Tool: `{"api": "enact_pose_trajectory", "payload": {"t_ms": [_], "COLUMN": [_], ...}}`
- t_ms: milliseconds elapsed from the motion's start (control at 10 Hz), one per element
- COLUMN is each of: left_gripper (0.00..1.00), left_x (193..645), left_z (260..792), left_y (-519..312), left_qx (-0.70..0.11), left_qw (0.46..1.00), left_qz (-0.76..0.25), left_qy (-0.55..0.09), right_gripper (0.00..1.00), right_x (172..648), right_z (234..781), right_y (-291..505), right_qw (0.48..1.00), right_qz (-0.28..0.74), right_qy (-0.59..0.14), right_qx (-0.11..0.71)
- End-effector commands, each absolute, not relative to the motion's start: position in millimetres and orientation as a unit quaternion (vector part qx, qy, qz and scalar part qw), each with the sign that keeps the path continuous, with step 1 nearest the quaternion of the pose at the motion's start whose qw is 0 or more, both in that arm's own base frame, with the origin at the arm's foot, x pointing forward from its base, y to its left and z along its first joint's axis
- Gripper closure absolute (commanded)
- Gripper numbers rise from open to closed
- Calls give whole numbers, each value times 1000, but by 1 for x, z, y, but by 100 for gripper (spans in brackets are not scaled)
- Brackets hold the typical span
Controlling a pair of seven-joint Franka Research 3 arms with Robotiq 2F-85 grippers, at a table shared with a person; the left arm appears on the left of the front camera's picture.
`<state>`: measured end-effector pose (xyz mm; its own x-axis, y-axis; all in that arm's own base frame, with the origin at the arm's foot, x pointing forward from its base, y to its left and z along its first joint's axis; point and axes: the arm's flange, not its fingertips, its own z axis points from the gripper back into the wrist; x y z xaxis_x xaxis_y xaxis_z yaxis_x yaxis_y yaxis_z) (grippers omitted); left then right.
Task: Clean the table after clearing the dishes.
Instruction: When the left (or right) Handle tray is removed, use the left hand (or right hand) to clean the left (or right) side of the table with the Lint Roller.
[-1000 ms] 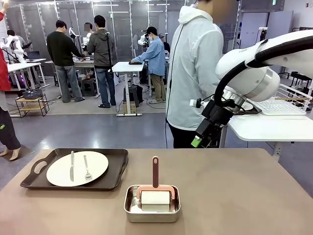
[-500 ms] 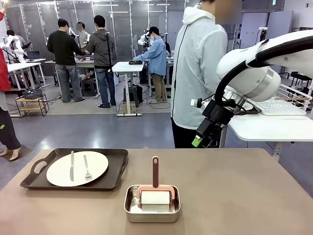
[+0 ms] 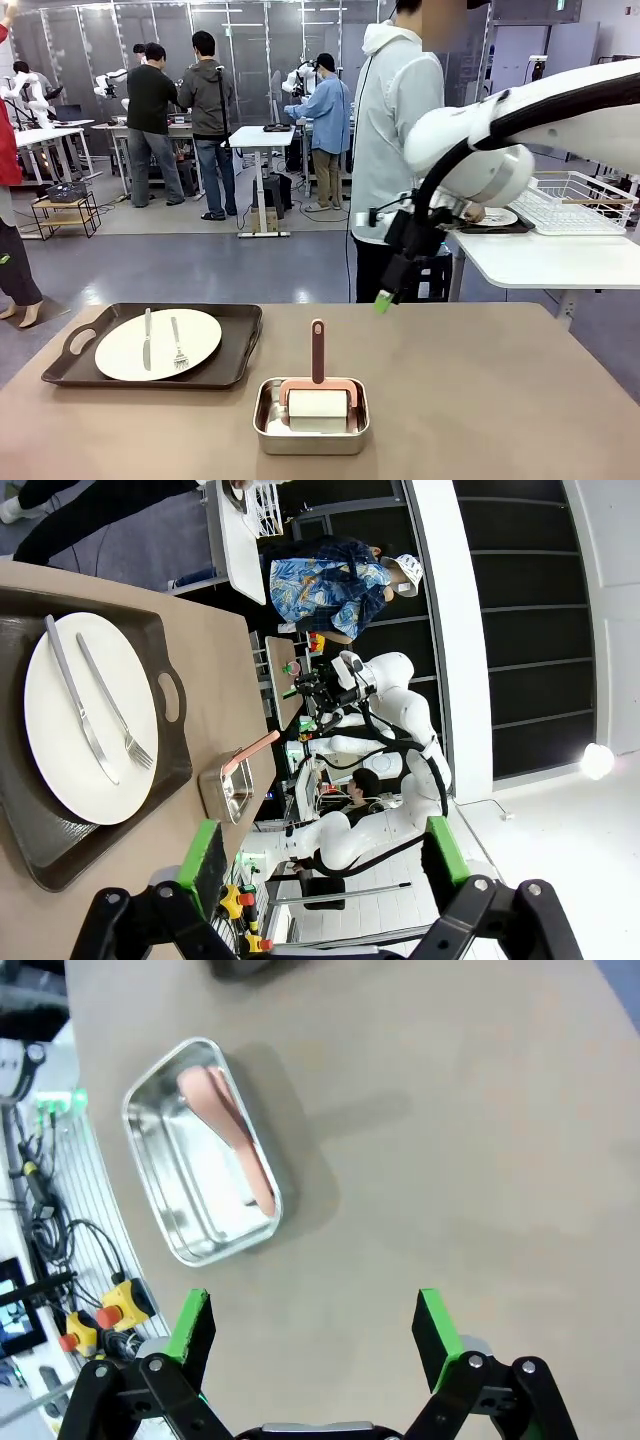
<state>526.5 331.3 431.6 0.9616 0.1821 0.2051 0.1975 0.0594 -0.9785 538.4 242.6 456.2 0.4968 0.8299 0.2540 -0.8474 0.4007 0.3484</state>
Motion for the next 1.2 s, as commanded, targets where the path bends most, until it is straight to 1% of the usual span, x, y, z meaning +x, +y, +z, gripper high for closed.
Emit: {"api": "enact_pose_trajectory", "payload": {"t_ms": [0,100,300,500,1100], "left_gripper": [0,0,0,0,0], "left_x": [524,524,524,524,524], "left_z": [432,432,432,432,432], "left_y": [333,333,333,333,333], "left_qx": [-685,-685,-685,-685,-685], "left_qw": [715,715,715,715,715], "left_qz": [-5,-5,-5,-5,-5], "left_qy": [-138,-138,-138,-138,-138], "right_gripper": [0,0,0,0,0], "right_x": [542,537,533,538,560], "right_z": [453,456,453,447,432], "right_y": [269,284,316,332,392], "right_qw": [805,794,775,769,734], "right_qz": [557,577,613,619,659], "right_qy": [-25,-30,-6,2,77], "right_qx": [201,189,150,161,142]}}
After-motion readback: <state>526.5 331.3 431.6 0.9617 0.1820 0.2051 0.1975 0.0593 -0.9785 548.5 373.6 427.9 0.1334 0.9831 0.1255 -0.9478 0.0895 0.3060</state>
